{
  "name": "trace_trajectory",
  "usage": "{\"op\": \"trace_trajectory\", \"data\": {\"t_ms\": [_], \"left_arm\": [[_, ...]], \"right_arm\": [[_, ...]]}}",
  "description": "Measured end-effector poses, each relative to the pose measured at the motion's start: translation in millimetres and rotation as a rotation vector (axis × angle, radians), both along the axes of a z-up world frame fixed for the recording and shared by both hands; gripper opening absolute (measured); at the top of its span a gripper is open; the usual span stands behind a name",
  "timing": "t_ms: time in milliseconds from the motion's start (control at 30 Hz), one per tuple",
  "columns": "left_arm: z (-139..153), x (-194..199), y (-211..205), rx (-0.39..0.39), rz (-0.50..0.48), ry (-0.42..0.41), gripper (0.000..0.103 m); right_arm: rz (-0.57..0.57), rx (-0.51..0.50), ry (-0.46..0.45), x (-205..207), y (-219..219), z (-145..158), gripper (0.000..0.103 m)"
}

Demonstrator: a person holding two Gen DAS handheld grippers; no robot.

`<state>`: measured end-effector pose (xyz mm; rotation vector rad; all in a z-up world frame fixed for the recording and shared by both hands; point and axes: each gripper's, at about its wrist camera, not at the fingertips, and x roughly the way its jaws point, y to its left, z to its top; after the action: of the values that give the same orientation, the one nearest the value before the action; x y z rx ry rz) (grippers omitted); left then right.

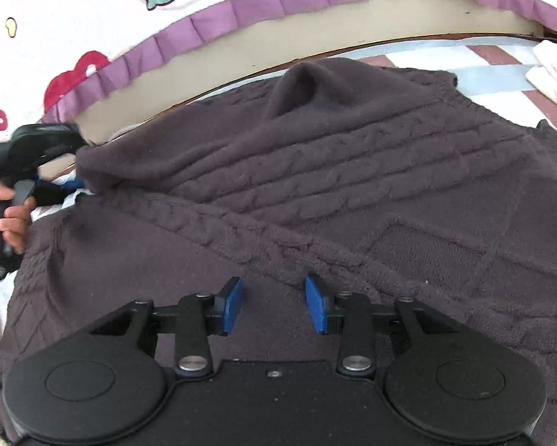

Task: Fold clothes

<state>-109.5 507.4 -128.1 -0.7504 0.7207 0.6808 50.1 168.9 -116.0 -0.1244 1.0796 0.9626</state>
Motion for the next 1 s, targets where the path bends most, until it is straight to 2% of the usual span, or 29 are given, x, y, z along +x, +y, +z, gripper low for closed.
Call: {"op": "trace_trajectory", "data": {"t_ms": [33,67,200,300,367,433,467,533,567,633,667,767,833,900,1000], "left_arm": [[6,7,-9,0.078,-0.047,0.045,0.024],[11,8,-17,0.129,-0.081,0.051,0.023],[42,2,-46,0.280,-0.174,0.007,0.022],[78,0,-68,0.476,-0.237,-0.002,0.021],[104,-6,-83,0.544,-0.279,-0.083,0.020],[127,-18,-98,0.558,-0.345,-0.227,0.020],[135,-26,-107,0.542,-0.415,-0.290,0.020],[147,-40,-125,0.495,-0.576,-0.409,0.020],[147,-47,-133,0.458,-0.640,-0.422,0.020],[143,-58,-148,0.372,-0.759,-0.418,0.019],[138,-65,-155,0.335,-0.805,-0.405,0.019],[107,-84,-169,0.216,-0.883,-0.349,0.019],[80,-89,-172,0.155,-0.884,-0.310,0.019],[57,-89,-172,0.091,-0.865,-0.261,0.019],[37,-90,-172,0.055,-0.850,-0.212,0.019]], "right_arm": [[-0.007,0.006,0.004,0,-1,-1,0.041],[-0.013,0.011,0.007,0,-1,-2,0.041],[-0.058,0.043,0.051,4,-3,-6,0.043],[-0.092,0.073,0.094,9,-4,-9,0.047],[-0.104,0.086,0.111,10,-5,-10,0.047],[-0.113,0.099,0.128,11,-8,-11,0.047],[-0.121,0.108,0.142,13,-9,-11,0.047],[-0.186,0.173,0.267,26,-19,-16,0.049],[-0.225,0.212,0.343,34,-24,-19,0.055],[-0.322,0.367,0.561,60,-40,-27,0.056],[-0.346,0.444,0.606,74,-47,-24,0.056],[-0.353,0.528,0.556,105,-51,6,0.066],[-0.305,0.526,0.598,111,-38,16,0.069],[-0.248,0.482,0.624,103,-20,21,0.070],[-0.190,0.356,0.526,81,5,23,0.070]]}}
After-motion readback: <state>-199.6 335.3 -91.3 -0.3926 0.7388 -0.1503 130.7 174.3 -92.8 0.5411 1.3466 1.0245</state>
